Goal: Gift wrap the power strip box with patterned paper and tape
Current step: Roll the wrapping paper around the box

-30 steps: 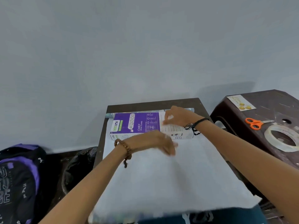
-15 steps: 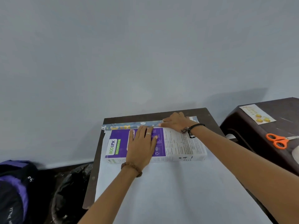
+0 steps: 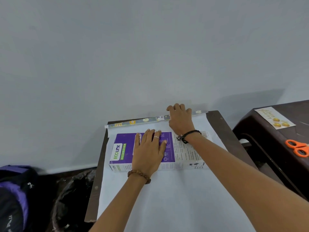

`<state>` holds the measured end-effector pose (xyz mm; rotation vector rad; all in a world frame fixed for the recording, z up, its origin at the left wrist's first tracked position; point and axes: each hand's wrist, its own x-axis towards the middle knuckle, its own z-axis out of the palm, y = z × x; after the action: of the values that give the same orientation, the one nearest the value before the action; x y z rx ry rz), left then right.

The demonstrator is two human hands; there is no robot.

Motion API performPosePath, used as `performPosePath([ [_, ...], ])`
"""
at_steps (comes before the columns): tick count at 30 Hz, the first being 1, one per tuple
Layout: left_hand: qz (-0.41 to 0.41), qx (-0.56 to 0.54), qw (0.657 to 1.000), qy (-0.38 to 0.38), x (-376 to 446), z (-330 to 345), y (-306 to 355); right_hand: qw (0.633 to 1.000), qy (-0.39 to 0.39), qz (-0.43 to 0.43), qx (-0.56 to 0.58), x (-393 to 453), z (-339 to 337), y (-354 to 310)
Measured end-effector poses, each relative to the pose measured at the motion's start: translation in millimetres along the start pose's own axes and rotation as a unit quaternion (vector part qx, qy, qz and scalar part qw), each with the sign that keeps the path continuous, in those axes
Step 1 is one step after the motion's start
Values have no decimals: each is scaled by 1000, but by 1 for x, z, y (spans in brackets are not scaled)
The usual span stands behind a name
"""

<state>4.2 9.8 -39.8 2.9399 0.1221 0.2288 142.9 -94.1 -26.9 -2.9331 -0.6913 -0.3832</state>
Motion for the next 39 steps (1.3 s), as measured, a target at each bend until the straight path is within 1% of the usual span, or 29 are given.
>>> performPosePath([
  [4,-2,-18,999,-48,1,-7,1,1000,0,-14,15,-1,1,-2],
  [8,68,19,984,-162,2,-14,-6,1000,2,-26,2,-4,-3,-1],
  [9,83,29,980,-179,1,-16,-8,1000,9,-26,-3,-7,-5,-1],
  [10,91,38,978,-181,0,-17,-8,999,24,-24,-5,-10,-6,-1],
  [13,95,60,982,-151,-10,-19,1,997,73,-13,-15,-21,-14,-1],
  [16,106,50,985,-129,-28,-17,14,989,139,35,-41,-30,-31,-1],
  [18,103,44,985,-131,-37,-16,19,981,184,49,-22,-34,-45,3],
  [20,89,44,984,-145,-40,-19,22,976,215,15,17,-38,-59,6],
  [23,77,26,982,-171,-35,-25,26,958,281,-59,25,-54,-78,9],
  [25,78,8,981,-178,-32,-29,27,946,302,-112,38,-72,-85,14],
  [27,78,2,985,-153,-33,-30,32,938,297,-171,45,-95,-87,18],
  [28,81,1,990,-114,-38,-29,35,936,287,-197,44,-107,-87,20],
  [29,91,4,995,-46,-44,-27,39,935,276,-219,35,-119,-85,23],
  [31,117,13,990,82,-61,-21,46,937,243,-252,15,-140,-77,26],
  [32,132,29,981,137,-68,-15,47,938,228,-261,16,-148,-72,27],
  [33,136,54,976,162,-73,-10,49,940,215,-264,26,-154,-69,27],
  [35,120,74,974,178,-76,-5,47,943,191,-268,42,-161,-65,27],
  [37,98,73,977,174,-74,-3,44,950,153,-270,32,-165,-63,26],
  [39,95,70,979,167,-76,2,39,959,107,-257,43,-167,-61,25],
])
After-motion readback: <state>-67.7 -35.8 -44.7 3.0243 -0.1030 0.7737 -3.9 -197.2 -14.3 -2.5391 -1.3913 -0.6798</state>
